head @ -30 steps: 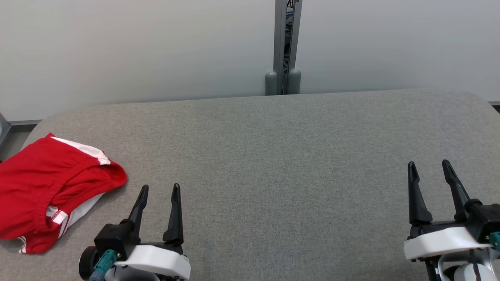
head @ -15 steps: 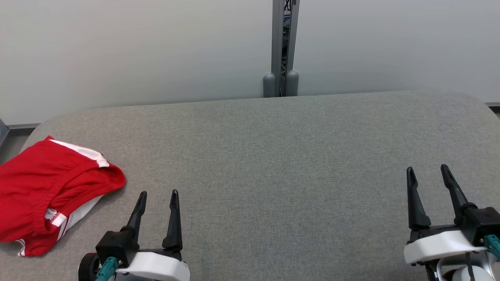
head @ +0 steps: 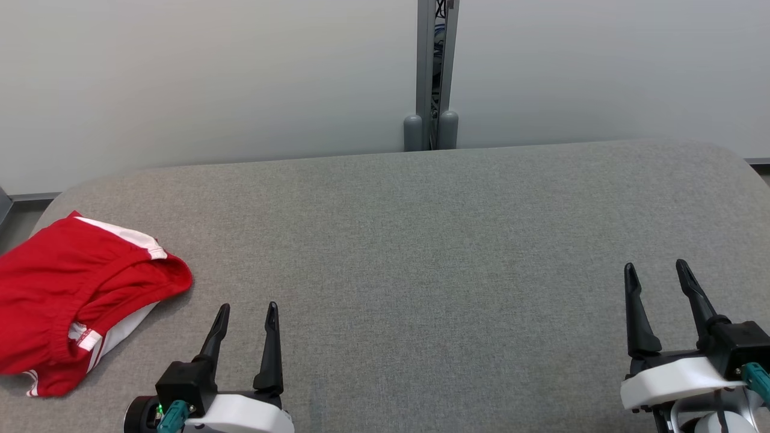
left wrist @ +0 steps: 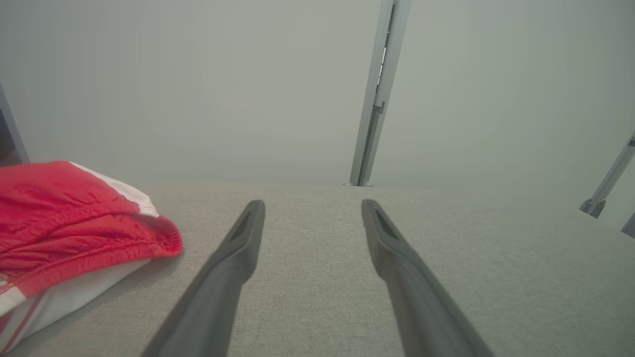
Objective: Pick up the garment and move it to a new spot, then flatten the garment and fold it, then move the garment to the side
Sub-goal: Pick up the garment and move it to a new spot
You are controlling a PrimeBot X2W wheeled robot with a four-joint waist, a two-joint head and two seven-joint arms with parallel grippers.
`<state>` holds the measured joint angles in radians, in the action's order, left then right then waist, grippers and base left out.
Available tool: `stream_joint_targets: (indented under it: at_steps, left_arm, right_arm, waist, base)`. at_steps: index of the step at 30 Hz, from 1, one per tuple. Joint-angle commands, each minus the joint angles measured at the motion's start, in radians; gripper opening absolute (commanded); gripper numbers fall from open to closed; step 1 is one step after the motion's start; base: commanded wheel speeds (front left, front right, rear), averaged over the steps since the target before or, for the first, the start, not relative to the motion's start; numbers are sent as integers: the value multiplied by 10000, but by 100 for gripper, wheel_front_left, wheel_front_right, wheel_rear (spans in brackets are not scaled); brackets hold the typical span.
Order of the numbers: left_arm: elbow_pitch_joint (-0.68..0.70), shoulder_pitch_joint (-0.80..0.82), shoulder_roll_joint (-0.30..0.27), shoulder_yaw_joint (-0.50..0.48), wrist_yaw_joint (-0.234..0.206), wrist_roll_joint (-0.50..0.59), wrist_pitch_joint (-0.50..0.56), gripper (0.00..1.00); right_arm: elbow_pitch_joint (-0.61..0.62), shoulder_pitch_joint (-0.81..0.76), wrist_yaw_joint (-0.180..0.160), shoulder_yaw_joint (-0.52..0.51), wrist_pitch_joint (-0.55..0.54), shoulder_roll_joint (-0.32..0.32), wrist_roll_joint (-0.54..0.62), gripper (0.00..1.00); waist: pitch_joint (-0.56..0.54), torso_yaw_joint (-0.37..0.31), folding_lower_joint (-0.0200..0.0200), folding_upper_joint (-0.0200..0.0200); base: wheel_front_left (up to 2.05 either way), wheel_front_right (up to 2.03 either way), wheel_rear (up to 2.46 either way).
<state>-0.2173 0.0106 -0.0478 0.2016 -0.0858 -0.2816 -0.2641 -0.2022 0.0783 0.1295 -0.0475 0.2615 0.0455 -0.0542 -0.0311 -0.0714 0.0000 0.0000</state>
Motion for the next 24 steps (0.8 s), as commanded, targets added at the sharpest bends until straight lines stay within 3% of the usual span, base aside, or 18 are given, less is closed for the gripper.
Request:
stream_joint_targets:
  at_steps: [1,18,24]
  left_arm:
    - [-9,84,-47,-11,18,66,-18,100]
    - [-140,80,-47,111,51,72,-18,100]
    - [-164,130,-49,202,59,72,-17,100]
  right_arm:
    - [-18,81,22,-7,45,89,-62,100]
    - [-59,50,22,-23,45,89,-103,100]
    - [-83,-112,23,59,45,82,-202,100]
  waist:
    - [-9,5,0,0]
    - [-31,142,0,0]
    - [-26,686,0,0]
  base:
    - [0,0,0]
    - [0,0,0]
    - [0,0,0]
